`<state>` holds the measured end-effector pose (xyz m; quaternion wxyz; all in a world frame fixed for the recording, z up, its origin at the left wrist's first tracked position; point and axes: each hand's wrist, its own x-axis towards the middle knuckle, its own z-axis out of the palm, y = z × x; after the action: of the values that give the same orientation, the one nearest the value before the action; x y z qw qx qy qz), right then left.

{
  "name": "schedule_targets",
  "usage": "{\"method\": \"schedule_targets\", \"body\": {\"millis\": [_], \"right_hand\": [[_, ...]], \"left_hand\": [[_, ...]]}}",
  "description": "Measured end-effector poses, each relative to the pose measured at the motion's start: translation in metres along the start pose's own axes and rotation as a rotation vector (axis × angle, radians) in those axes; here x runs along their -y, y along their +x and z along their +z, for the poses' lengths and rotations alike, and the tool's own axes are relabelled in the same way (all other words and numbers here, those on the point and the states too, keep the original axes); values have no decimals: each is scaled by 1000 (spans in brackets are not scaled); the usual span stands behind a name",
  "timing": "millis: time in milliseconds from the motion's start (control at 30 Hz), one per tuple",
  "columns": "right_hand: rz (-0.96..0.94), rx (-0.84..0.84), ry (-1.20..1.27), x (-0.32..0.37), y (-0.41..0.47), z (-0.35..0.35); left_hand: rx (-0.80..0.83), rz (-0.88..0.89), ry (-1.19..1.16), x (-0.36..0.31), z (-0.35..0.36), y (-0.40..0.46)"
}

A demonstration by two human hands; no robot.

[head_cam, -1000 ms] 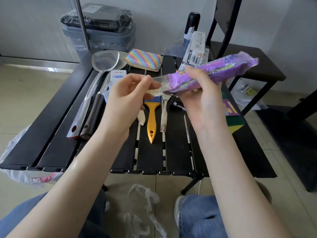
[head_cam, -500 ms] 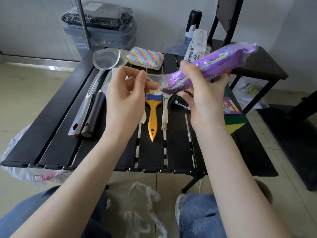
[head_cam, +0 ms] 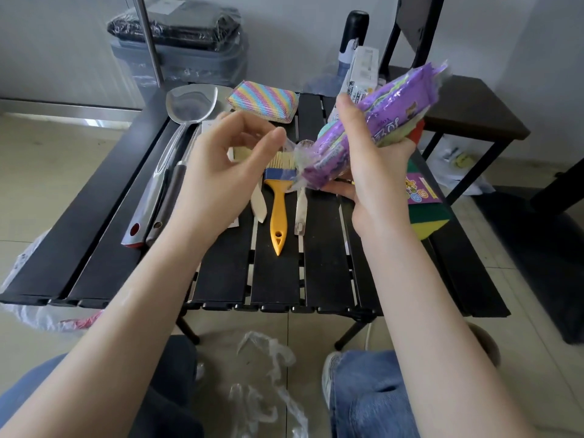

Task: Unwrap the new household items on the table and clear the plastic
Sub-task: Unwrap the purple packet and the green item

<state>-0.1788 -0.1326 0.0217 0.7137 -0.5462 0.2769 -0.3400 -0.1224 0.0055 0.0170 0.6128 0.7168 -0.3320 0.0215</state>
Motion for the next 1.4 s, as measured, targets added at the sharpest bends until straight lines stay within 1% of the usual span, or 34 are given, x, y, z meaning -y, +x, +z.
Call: {"method": "schedule_targets", "body": {"millis": [33,133,167,233,267,333,400,467,533,600,633,700,800,867,900,967,1000,1100,1267,1400], "right_hand": [[21,-4,-12,0,1,-1],[74,-17,-48,2,0,-1],[88,-20,-58,2,1,-1],[106,-18,-70,3,1,-2],[115,-14,-82,3,0,-2],[143,3,-129,2,0,-1],[189,47,-197,4,-2,2],[249,122,-226,7,-4,1],[305,206,-135,10,-3,-1],[311,258,-2,9,-1,-4],[296,285,21,8,0,-5],[242,345,-27,5,2,-6],[112,463,-233,3,-2,-7],[-37,575,-393,2,-5,-7],[-131,599,-461,1,-7,-7],[-262,549,-516,-1,-5,-7],[-307,499,-528,-4,-3,-8],[-537,314,-657,-10,1,-10],[-637,220,-692,-17,2,-11],[-700,147,-697,-19,3,-11]], "left_hand": [[20,30,27,1,-2,0],[111,53,-75,4,-10,-1],[169,77,-85,6,-13,-2],[286,152,30,8,-16,-1],[310,187,111,9,-15,-1],[267,225,181,12,-10,-1],[195,228,147,12,-5,-2],[157,201,101,11,0,-4],[109,137,41,9,5,-6],[17,71,15,7,8,-8],[-28,54,28,7,9,-8],[-98,19,68,7,12,-7],[-171,-16,119,8,16,-9],[-177,-17,169,8,18,-10],[-169,-26,166,8,18,-10],[-151,-55,110,10,17,-8],[-144,-76,78,12,16,-7],[-137,-138,15,15,13,-6],[-165,-179,11,16,10,-5],[-202,-216,-40,17,8,-3]]}}
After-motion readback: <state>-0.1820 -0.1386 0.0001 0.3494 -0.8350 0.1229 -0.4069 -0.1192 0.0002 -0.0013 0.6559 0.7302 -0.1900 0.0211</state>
